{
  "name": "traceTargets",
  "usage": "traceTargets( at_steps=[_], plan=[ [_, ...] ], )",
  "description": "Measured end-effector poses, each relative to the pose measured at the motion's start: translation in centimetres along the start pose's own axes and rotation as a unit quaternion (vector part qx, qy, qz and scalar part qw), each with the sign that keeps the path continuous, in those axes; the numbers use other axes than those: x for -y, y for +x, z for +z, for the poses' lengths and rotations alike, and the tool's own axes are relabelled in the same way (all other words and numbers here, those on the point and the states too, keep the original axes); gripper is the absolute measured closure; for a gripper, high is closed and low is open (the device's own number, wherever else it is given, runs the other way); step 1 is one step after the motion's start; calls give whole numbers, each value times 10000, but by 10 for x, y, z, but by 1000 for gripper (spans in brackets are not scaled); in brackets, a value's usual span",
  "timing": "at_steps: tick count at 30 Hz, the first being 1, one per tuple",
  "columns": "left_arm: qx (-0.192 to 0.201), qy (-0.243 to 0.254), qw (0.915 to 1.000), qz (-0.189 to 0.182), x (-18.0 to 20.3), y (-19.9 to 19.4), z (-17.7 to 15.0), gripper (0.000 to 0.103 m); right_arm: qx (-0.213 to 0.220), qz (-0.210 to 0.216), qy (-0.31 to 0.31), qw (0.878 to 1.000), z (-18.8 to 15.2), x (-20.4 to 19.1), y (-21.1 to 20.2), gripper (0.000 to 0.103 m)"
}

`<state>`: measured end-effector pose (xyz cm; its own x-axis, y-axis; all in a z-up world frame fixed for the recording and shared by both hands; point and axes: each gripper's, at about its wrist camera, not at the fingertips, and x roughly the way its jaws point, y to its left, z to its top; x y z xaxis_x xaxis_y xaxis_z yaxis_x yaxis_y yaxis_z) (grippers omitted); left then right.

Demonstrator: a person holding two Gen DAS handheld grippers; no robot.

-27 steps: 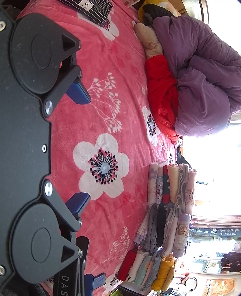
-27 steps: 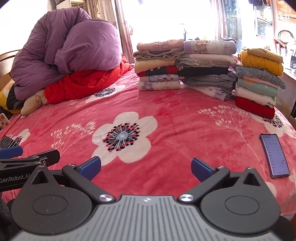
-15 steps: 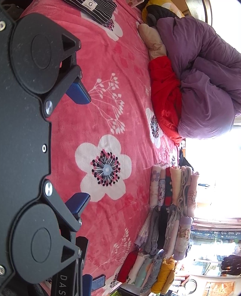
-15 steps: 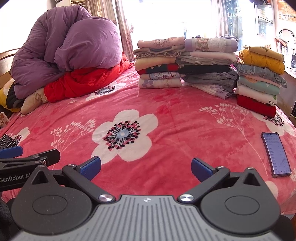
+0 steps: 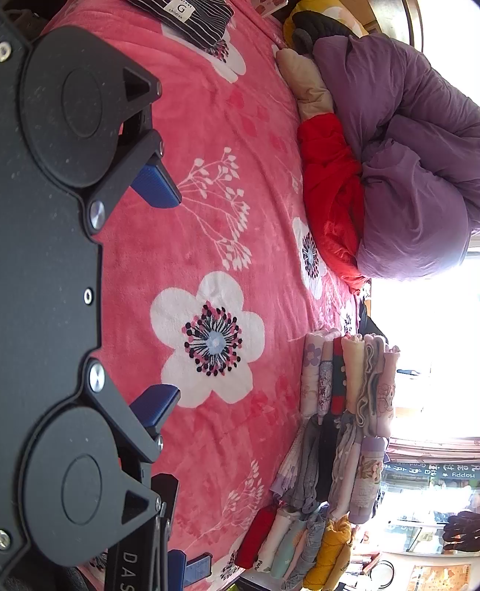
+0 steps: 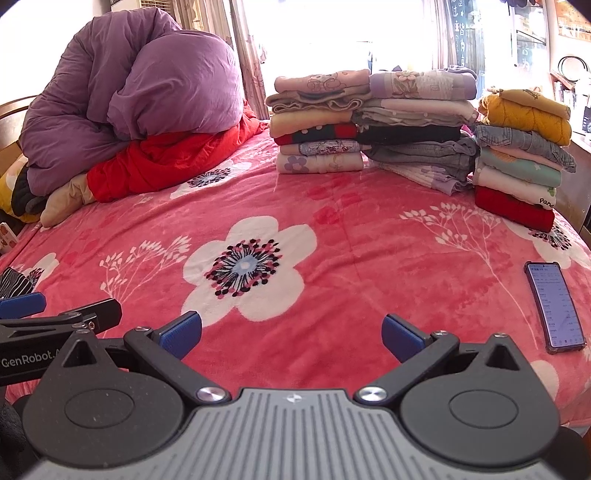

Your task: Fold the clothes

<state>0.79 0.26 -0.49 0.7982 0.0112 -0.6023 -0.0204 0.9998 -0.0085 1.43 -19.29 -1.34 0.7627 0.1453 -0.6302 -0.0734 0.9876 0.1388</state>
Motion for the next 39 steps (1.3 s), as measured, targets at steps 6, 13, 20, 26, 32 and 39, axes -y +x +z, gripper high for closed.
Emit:
traceTargets(
  at_steps=[6, 13, 20, 26, 32, 39],
  plan=[
    [21, -13, 10000, -14, -1, -1, -1, 0, 4, 0, -27, 10000, -1, -4, -1, 0],
    [72, 5, 10000, -57, -5, -11, -3, 0, -24, 46, 36, 10000, -1, -4, -6, 0],
    [64, -53, 9999, -78, -7, -16, 0, 0, 17, -12, 15, 10000, -2, -8, -15, 0],
    [106, -69, 9999, -66, -9, -21, 2, 0, 66, -8, -5, 10000, 1, -12, -22, 0],
    [128, -91, 9998, -89, -9, -23, 2, 0, 91, -32, -27, 9999, 4, -13, -26, 0],
    [105, -84, 9999, -1, -9, -15, 3, 1, 38, 7, 39, 10000, 7, -10, -21, 0]
  ],
)
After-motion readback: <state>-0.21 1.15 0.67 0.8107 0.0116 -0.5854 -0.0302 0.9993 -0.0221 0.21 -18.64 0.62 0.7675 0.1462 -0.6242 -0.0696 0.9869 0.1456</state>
